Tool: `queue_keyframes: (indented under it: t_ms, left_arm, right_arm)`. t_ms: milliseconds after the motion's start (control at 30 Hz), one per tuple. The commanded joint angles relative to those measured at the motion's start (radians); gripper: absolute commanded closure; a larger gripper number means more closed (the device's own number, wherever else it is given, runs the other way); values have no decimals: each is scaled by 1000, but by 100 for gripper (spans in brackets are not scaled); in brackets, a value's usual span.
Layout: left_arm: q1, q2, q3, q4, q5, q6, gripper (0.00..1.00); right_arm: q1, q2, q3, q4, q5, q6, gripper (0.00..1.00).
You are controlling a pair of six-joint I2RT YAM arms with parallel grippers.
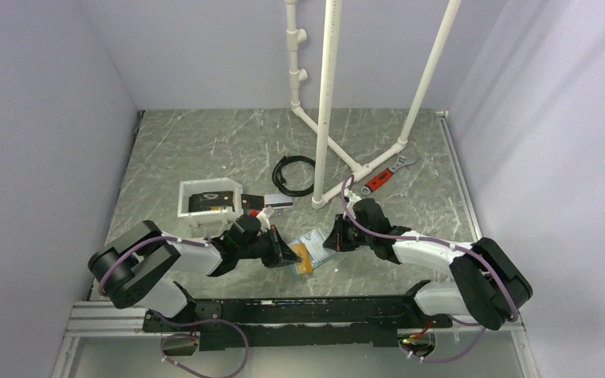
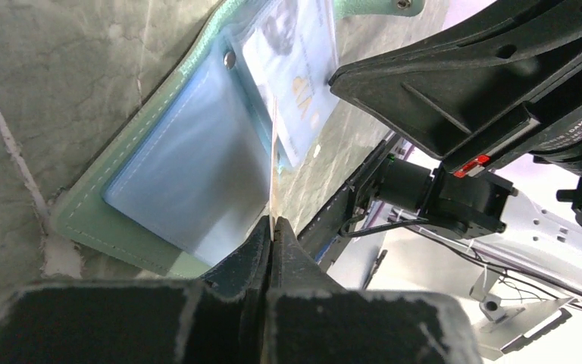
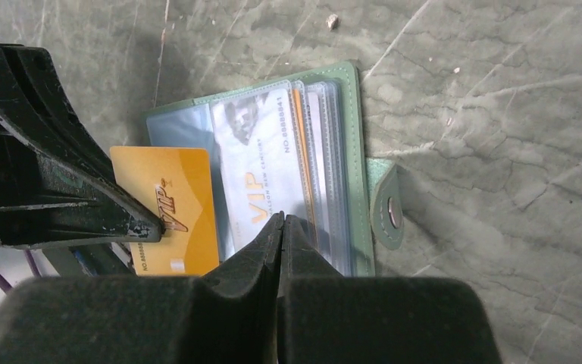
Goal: Put the credit cards into the card holder
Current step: Insert the credit card into the card holder.
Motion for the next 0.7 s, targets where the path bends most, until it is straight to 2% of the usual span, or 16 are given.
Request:
queue_keyframes:
  t_ms: [0, 67, 333, 533, 667]
  left_arm:
    - [14, 37, -11, 127, 40, -49, 100]
    - [23, 68, -19, 166, 55, -81, 100]
    - [46, 268, -80, 538, 103, -251, 100]
    - [46, 414, -102, 707, 102, -354, 100]
    - [45, 446, -111, 723, 78, -375, 100]
  right_arm:
    - [1, 15, -13, 45, 51, -10, 100]
    - [1, 27, -16, 51, 50, -7, 100]
    - [1, 28, -13, 39, 60, -16, 100]
    - [1, 19, -11, 26, 66, -22, 100]
    - [1, 27, -18, 41, 56, -15, 100]
